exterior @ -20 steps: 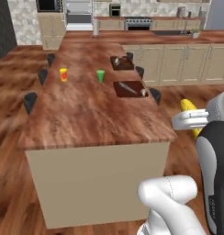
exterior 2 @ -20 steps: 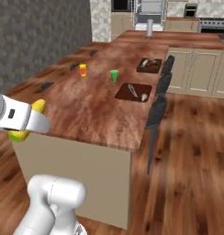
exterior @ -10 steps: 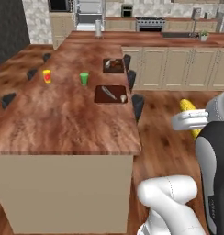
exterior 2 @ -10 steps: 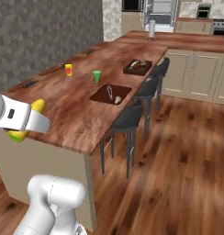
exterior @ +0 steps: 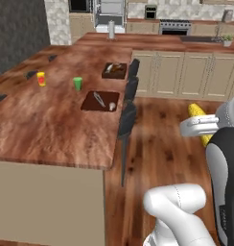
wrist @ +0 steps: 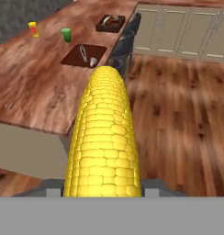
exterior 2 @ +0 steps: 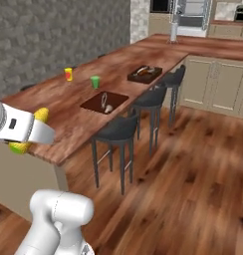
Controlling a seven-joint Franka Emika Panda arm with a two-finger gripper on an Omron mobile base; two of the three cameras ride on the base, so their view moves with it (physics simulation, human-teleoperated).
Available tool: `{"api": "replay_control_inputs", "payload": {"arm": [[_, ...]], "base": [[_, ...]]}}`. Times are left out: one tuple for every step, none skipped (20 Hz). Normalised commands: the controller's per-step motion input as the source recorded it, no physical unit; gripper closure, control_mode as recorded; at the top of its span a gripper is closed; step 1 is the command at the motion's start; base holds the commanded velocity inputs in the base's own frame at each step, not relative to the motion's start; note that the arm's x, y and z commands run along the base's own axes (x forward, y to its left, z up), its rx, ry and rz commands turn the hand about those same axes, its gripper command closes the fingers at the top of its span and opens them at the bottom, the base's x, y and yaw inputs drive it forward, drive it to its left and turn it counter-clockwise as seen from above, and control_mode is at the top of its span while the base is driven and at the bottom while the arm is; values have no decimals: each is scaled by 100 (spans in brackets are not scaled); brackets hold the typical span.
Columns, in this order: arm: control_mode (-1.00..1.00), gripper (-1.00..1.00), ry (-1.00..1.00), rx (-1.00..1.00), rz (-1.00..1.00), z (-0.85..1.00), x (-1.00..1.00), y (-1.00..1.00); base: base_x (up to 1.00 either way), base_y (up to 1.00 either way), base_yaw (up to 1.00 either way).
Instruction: Gather the corn and mushroom from the fridge and place them on a tray on the dining counter. Then gather the chicken drumstick and fish from the fridge and place them on the other tray.
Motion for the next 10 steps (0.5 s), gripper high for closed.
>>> {"api": "replay_control_inputs", "payload": {"arm": [[100, 100, 0, 0, 0, 0, 0, 0], [100, 100, 0, 0, 0, 0, 0, 0], [100, 100, 0, 0, 0, 0, 0, 0], [100, 100, 0, 0, 0, 0, 0, 0], [100, 100, 0, 0, 0, 0, 0, 0], [100, 100, 0, 0, 0, 0, 0, 0], [100, 100, 0, 0, 0, 0, 0, 0], [100, 100, 0, 0, 0, 0, 0, 0], [100, 100, 0, 0, 0, 0, 0, 0], [100, 100, 0, 0, 0, 0, 0, 0]], "base": [[41, -76, 27], [41, -76, 28], [44, -79, 30], [47, -76, 32], [50, -75, 34], [57, -74, 36], [63, -72, 40], [70, -71, 44], [66, -70, 46], [64, -71, 47]]}}
